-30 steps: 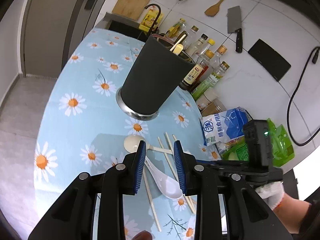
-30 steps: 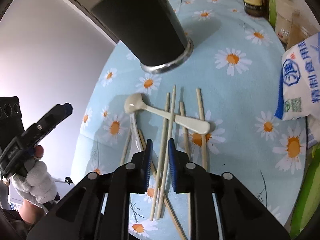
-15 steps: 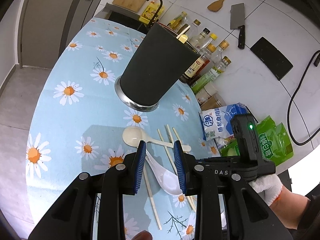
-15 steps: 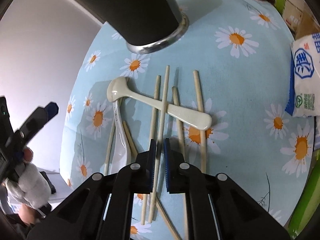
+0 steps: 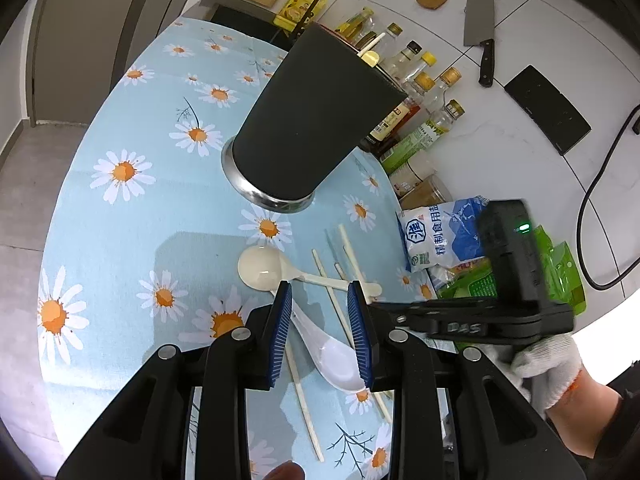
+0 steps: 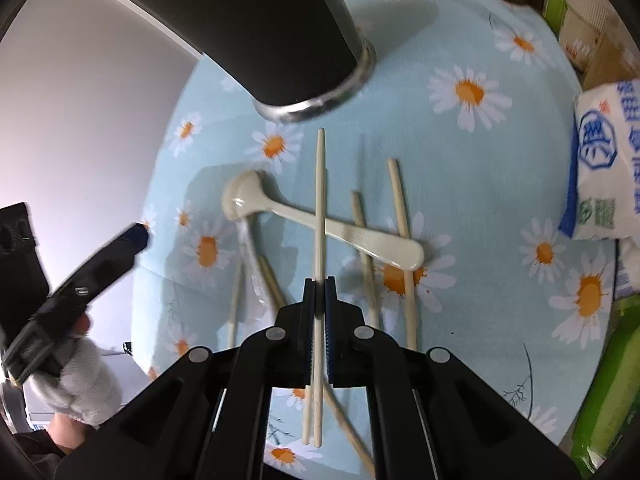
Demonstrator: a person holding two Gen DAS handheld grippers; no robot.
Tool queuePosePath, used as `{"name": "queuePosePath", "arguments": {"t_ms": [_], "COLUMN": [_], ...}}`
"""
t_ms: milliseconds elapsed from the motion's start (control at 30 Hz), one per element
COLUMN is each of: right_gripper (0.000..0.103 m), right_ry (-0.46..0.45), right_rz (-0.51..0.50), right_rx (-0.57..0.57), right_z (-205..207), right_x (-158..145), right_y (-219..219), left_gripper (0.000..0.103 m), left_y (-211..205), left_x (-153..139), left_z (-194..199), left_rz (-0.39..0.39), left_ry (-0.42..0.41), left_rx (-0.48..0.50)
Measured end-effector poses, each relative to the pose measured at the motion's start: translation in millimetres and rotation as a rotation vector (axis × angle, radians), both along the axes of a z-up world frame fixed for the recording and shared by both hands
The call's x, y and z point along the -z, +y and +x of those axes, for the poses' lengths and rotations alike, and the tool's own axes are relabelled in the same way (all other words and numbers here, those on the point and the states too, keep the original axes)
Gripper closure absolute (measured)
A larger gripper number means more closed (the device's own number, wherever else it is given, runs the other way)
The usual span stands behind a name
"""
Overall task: Organize utensils
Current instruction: 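Close the left gripper on the white ladle handle while the right gripper lifts the chopstick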
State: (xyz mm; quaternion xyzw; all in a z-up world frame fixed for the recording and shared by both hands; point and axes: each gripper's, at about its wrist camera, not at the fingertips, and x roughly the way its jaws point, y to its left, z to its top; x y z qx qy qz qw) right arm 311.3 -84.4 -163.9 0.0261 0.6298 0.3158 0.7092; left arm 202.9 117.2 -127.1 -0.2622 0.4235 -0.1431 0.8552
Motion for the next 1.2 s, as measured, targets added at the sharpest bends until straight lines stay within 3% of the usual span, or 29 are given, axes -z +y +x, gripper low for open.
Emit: {"name": "queuePosePath", "arguments": {"t_ms": [367, 567, 700, 800, 1033, 1200], "right_gripper": [0.097, 0.097, 0.097, 0.097, 0.097, 0.097], "right_ry": [-0.094, -0.109, -0.115, -0.116, -0.11, -0.106], "right_rz": [0.058, 0.077, 0.083, 0.091, 0.135, 0.182], "right_rx": [-0.019, 0.001, 0.016, 0.035, 0.039, 0.012], "right_z": [-6.5, -9.2, -12.1, -15.5, -18.0, -17.7], "right_x": [-42.3, -53.8, -62.1, -67.0, -71.7, -72.3], "right_y": [-0.6, -13.3, -30.2, -44.2, -65.1, -75.9], "left_gripper": [0.075, 0.075, 0.075, 0.075, 0.075, 0.075], "left_y": [0.5, -2.3, -10.0, -16.6, -24.8, -28.0], "left_x": [-1.9, 16.7, 38.0, 50.6, 70.7, 68.3], "left_z": [6.6, 18.6, 33.7, 45.5, 64.6, 72.9], "left_rz": [-0.026, -0.18, -0.314, -0.347, -0.317, -0.273], "left_ry": [0.003, 0.091, 0.193, 0.271, 0.431, 0.47], "left_rx": [0.019, 0.017, -0.002, -0.043, -0.185, -0.275]}}
